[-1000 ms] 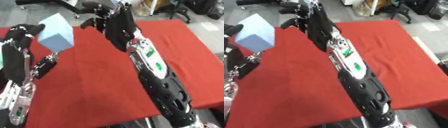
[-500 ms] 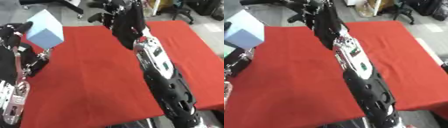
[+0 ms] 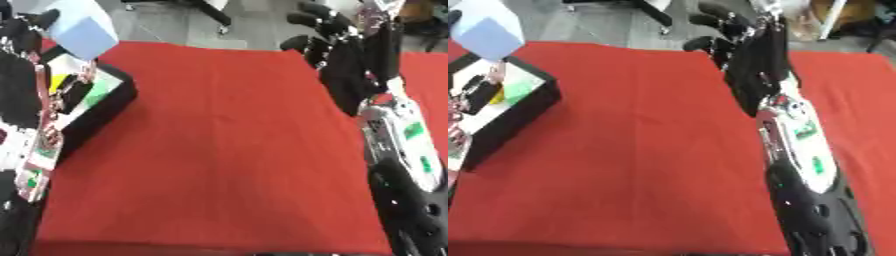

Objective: Pick up the objects with one hand, pass them to the other hand, and then place them into the box on the other side of the table.

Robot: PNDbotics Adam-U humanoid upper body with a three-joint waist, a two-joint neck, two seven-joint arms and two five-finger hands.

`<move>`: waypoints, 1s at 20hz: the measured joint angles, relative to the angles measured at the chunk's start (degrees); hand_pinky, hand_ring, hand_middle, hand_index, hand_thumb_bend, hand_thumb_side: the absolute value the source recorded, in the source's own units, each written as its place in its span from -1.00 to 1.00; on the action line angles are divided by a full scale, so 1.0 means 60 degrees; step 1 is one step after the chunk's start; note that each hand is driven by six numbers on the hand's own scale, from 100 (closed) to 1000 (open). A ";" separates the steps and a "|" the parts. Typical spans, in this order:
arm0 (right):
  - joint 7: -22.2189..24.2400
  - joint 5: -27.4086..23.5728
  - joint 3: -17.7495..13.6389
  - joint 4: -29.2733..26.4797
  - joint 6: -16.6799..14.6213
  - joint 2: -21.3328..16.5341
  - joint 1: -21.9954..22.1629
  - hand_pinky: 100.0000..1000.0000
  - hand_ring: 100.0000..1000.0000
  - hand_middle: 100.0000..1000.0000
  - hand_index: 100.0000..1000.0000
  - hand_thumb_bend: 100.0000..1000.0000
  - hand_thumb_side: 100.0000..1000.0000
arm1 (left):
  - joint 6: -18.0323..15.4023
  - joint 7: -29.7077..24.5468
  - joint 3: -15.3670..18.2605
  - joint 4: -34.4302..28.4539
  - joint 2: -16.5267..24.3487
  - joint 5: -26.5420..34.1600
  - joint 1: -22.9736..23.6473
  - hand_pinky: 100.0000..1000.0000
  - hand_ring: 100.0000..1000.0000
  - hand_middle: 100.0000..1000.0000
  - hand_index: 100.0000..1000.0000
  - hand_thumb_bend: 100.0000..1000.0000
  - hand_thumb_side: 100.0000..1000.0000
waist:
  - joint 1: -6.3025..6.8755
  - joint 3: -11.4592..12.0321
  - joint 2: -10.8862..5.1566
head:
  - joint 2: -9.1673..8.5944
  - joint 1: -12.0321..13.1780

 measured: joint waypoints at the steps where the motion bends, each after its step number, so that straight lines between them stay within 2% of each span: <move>1: 0.0008 0.0031 -0.0001 0.0014 0.0008 -0.0004 0.0016 1.00 0.15 0.47 0.60 -0.50 1.00 | 0.0151 -0.0138 0.0095 0.0173 0.0145 0.0086 0.0113 0.36 0.05 -0.03 0.28 -1.00 -1.00 | 0.0037 -0.0017 0.0000 | 0.0000 0.0270; 4: 0.0029 0.0103 -0.0026 0.0058 0.0029 -0.0006 0.0073 1.00 0.14 0.46 0.60 -0.54 1.00 | 0.0620 -0.0588 0.0237 0.0834 0.0492 0.0312 0.0323 0.39 0.07 -0.02 0.30 -1.00 -1.00 | 0.0126 -0.0058 0.0000 | 0.0000 0.0903; 6: 0.0035 0.0131 -0.0055 0.0073 0.0034 -0.0008 0.0094 1.00 0.14 0.46 0.60 -0.56 1.00 | 0.0945 -0.0910 0.0254 0.1343 0.0688 0.0335 0.0368 0.43 0.10 -0.01 0.31 -1.00 -1.00 | 0.0146 -0.0109 0.0000 | -0.0001 0.1074; 7: 0.0038 0.0154 -0.0056 0.0082 0.0034 -0.0010 0.0096 1.00 0.14 0.46 0.60 -0.57 1.00 | 0.1104 -0.1069 0.0251 0.1591 0.0752 0.0331 0.0369 0.44 0.10 -0.01 0.31 -0.98 -1.00 | 0.0146 -0.0117 0.0000 | -0.0001 0.1075; 11: 0.0070 0.0209 -0.0056 0.0153 0.0046 -0.0011 0.0148 1.00 0.13 0.45 0.60 -0.59 1.00 | 0.1657 -0.1677 0.0195 0.2561 0.0936 0.0111 0.0369 0.52 0.18 0.07 0.39 -0.70 -1.00 | 0.0145 -0.0163 0.0000 | -0.0001 0.0765; 12: 0.0081 0.0218 -0.0056 0.0179 0.0049 -0.0011 0.0169 1.00 0.13 0.45 0.60 -0.60 1.00 | 0.1775 -0.1822 0.0195 0.2787 0.0971 0.0012 0.0369 0.57 0.26 0.14 0.49 -0.48 -0.78 | 0.0145 -0.0169 0.0000 | -0.0001 0.0693; 13: 0.0091 0.0238 -0.0056 0.0189 0.0051 -0.0012 0.0174 1.00 0.13 0.45 0.60 -0.60 1.00 | 0.1889 -0.1969 0.0197 0.3021 0.0995 -0.0087 0.0369 0.69 0.45 0.42 0.72 0.07 -0.02 | 0.0147 -0.0169 0.0000 | -0.0001 0.0638; 14: 0.0095 0.0258 -0.0057 0.0196 0.0051 -0.0012 0.0174 1.00 0.13 0.45 0.60 -0.60 1.00 | 0.2005 -0.2110 0.0197 0.3237 0.1016 -0.0185 0.0370 0.75 0.52 0.55 0.82 0.51 0.32 | 0.0147 -0.0174 0.0000 | -0.0001 0.0600; 15: 0.0098 0.0277 -0.0057 0.0214 0.0051 -0.0012 0.0174 1.00 0.13 0.45 0.60 -0.60 1.00 | 0.2123 -0.2243 0.0200 0.3405 0.1071 -0.0282 0.0355 0.79 0.56 0.60 0.87 0.81 0.45 | 0.0162 -0.0189 -0.0017 | -0.0001 0.0571; 16: 0.0101 0.0283 -0.0057 0.0236 0.0051 -0.0013 0.0174 1.00 0.12 0.45 0.60 -0.61 1.00 | 0.2226 -0.2385 0.0202 0.3592 0.1140 -0.0386 0.0321 0.82 0.61 0.66 0.92 1.00 0.64 | 0.0188 -0.0210 -0.0042 | -0.0001 0.0553; 18: 0.0104 0.0290 -0.0057 0.0248 0.0050 -0.0030 0.0176 1.00 0.12 0.44 0.60 -0.61 1.00 | 0.2379 -0.2687 0.0260 0.3919 0.1237 -0.0619 0.0216 0.86 0.66 0.73 0.97 1.00 0.92 | 0.0229 -0.0227 -0.0053 | -0.0001 0.0534; 20: 0.0105 0.0293 -0.0057 0.0265 0.0051 -0.0034 0.0179 1.00 0.12 0.44 0.60 -0.61 1.00 | 0.2501 -0.3011 0.0393 0.3997 0.1307 -0.0820 0.0185 0.84 0.67 0.75 0.98 1.00 1.00 | 0.0216 -0.0229 -0.0053 | -0.0001 0.0510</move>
